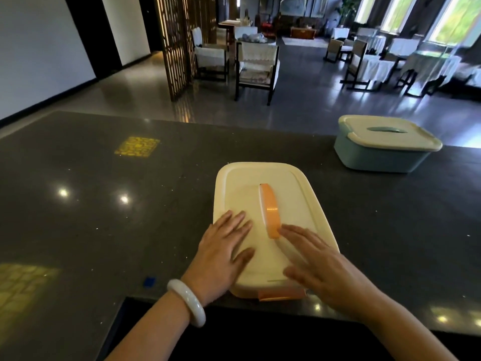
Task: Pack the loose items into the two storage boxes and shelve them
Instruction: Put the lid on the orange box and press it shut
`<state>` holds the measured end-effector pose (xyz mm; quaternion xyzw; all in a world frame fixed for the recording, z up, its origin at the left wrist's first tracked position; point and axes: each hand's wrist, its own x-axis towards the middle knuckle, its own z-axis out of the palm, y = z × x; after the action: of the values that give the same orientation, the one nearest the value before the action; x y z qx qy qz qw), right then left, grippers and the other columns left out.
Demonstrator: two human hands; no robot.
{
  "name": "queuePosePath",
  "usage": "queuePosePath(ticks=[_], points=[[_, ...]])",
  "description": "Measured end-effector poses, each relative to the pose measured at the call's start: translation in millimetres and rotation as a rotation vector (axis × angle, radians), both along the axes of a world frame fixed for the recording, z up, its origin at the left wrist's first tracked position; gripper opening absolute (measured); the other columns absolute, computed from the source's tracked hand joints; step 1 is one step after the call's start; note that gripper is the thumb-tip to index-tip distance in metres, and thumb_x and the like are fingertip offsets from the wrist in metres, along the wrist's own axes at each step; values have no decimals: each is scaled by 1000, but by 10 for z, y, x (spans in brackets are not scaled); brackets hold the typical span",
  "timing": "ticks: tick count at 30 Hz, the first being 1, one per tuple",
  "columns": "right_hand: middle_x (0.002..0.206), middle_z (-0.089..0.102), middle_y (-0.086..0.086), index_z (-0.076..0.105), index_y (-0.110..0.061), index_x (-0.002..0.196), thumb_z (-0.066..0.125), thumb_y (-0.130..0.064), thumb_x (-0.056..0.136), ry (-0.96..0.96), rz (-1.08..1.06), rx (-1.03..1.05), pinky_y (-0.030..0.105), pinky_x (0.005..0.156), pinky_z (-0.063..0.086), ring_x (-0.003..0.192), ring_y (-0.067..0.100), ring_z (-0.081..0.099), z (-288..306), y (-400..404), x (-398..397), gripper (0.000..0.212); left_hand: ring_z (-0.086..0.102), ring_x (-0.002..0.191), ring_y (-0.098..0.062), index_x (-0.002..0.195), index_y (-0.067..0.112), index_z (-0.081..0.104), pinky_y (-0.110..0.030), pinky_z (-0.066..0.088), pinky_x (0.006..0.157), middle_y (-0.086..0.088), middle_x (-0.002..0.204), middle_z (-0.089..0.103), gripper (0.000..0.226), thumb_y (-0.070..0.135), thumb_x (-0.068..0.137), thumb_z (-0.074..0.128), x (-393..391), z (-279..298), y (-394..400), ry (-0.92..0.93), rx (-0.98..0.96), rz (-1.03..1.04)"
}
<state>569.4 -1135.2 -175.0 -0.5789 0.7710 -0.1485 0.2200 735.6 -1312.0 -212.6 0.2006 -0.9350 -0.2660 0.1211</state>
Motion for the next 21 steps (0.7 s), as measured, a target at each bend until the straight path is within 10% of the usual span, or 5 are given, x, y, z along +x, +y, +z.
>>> queuePosePath(ticks=[3,7,21], points=[[137,-33,-45,-22,-63,134,33,-94,66,199,122,76,23,105,-18,127,-19,-31,-47,24,-9,93,-5,142,6,149,31,30,-22,-2,118,24,155,11,69,61,87,33,-11,-18,8,63,43,1],[145,-39,-28,-29,-48,140,38,-95,63,330,168,29,24,104,-22,132,-7,-36,-141,46,-14,112,-2,144,3,148,30,33,-16,-4,115,21,156,15,61,53,93,43,-6,-24,0,85,19,-7],[152,-13,-23,0,-39,148,20,-82,80,264,104,-33,5,104,-21,131,-19,-25,-89,52,20,83,-4,143,4,149,30,30,-12,-6,112,20,157,13,67,59,88,36,-7,5,-1,46,28,-27]])
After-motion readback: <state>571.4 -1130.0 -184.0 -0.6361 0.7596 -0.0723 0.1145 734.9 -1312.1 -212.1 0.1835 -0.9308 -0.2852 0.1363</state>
